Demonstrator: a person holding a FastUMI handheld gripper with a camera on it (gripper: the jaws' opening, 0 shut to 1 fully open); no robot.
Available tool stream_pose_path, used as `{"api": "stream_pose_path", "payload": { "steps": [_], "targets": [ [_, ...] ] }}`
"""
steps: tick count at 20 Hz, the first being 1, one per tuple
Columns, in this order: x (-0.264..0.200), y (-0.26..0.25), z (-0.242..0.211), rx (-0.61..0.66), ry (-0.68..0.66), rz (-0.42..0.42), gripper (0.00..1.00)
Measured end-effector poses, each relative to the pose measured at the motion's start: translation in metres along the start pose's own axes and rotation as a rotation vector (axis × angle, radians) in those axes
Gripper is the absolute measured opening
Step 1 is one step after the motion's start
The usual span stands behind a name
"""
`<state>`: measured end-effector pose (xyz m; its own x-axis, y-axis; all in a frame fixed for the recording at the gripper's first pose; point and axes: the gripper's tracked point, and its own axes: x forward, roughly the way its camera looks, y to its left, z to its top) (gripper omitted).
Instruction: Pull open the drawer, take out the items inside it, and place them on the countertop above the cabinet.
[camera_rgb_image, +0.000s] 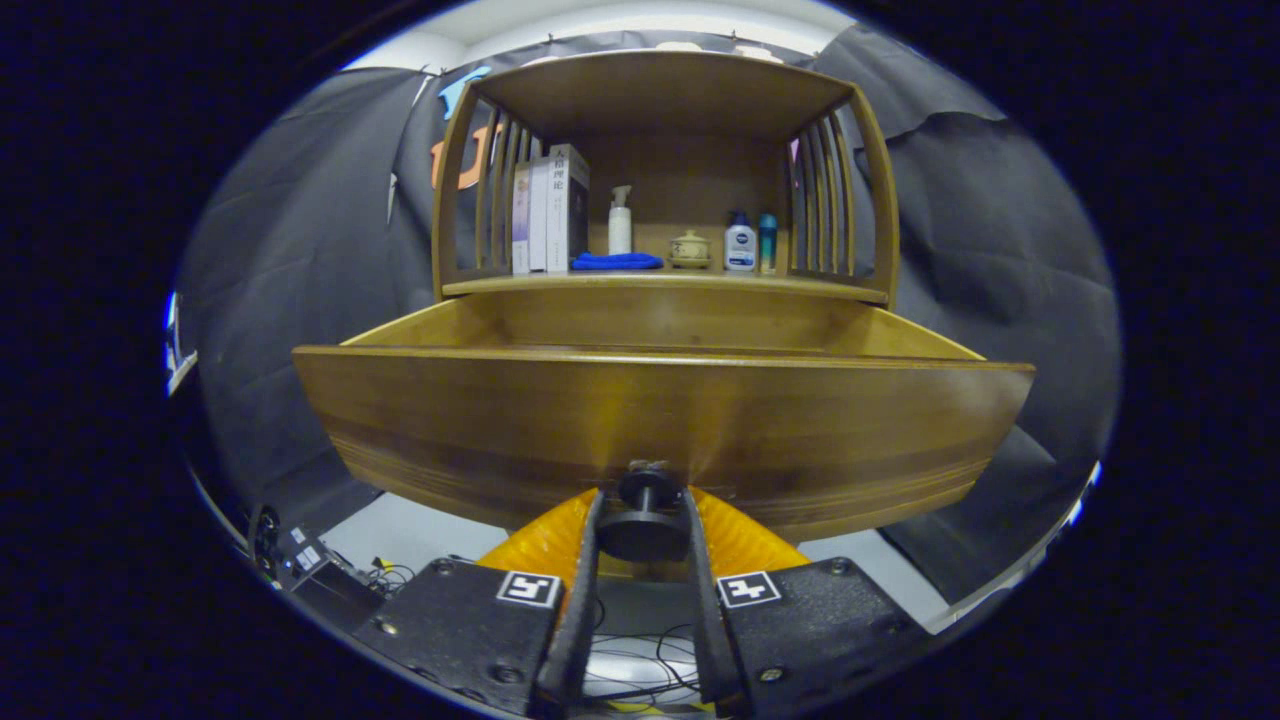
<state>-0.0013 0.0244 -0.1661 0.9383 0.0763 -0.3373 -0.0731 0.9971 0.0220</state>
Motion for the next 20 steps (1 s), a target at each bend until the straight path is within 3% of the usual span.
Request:
{"api": "stream_pose_path", "payload": {
  "steps": [6,14,20],
  "targets": [
    [-0.053,-0.003,0.061,-0.015,-0.109,0.019,1.0],
    [-0.035,-0.007,0.181,0.029,-0.216,0.029,1.0],
    [0.012,0.009,0.23,0.013,-0.137,0.042,1.0]
  ]
}}
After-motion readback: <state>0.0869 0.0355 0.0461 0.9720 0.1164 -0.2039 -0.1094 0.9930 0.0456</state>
